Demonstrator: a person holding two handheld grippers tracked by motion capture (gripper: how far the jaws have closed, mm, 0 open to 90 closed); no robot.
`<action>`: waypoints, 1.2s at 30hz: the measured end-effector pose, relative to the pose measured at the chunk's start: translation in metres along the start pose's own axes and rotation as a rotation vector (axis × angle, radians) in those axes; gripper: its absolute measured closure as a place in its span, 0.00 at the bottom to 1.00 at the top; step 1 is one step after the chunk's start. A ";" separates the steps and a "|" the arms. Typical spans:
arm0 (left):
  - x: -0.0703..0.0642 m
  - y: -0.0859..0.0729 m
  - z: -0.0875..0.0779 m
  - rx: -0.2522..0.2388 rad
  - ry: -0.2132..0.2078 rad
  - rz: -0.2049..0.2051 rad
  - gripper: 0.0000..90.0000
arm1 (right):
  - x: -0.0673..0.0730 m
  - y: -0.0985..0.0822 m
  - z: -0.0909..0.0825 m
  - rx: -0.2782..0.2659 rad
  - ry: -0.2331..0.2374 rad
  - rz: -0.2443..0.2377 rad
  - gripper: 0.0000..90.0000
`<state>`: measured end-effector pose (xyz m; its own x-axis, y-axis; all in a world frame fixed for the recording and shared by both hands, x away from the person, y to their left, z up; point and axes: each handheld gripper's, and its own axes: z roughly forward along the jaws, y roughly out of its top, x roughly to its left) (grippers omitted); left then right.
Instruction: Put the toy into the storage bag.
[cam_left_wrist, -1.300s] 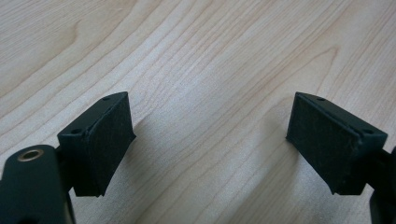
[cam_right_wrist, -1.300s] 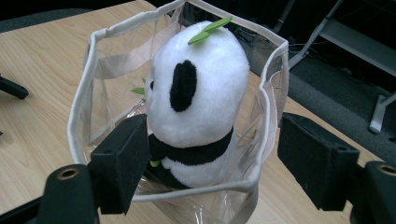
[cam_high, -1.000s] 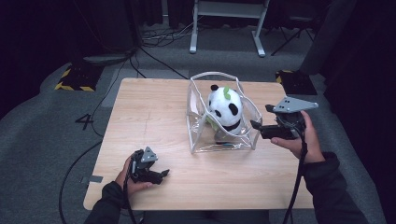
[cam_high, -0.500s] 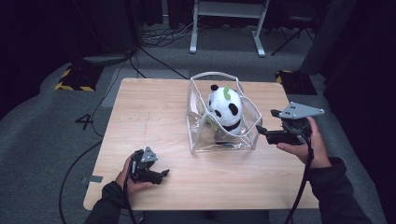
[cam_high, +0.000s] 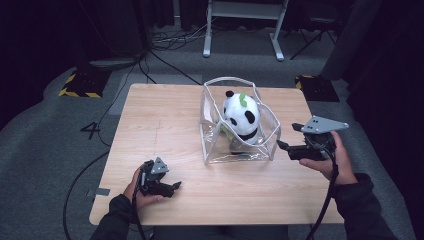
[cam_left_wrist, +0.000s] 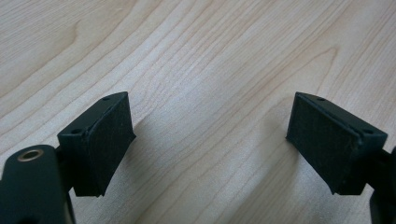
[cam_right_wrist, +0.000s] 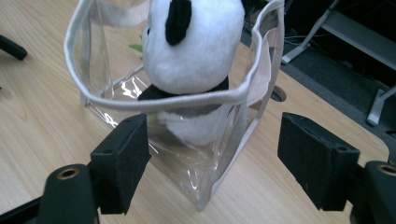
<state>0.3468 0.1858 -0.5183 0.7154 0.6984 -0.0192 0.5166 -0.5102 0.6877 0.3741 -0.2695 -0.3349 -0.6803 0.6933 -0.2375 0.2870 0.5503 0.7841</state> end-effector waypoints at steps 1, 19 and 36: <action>0.000 0.000 0.000 0.001 0.000 0.001 0.16 | 0.000 -0.002 0.001 0.004 -0.002 -0.002 0.28; 0.000 0.000 0.000 0.001 0.000 0.001 0.16 | 0.009 -0.032 0.020 0.072 0.005 -0.008 0.28; 0.000 0.000 0.000 0.001 0.000 0.002 0.16 | 0.012 -0.064 0.042 0.134 0.002 0.014 0.28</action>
<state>0.3468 0.1860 -0.5182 0.7161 0.6978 -0.0178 0.5159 -0.5119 0.6869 0.3761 -0.2769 -0.4125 -0.6769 0.7007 -0.2255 0.3843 0.5976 0.7037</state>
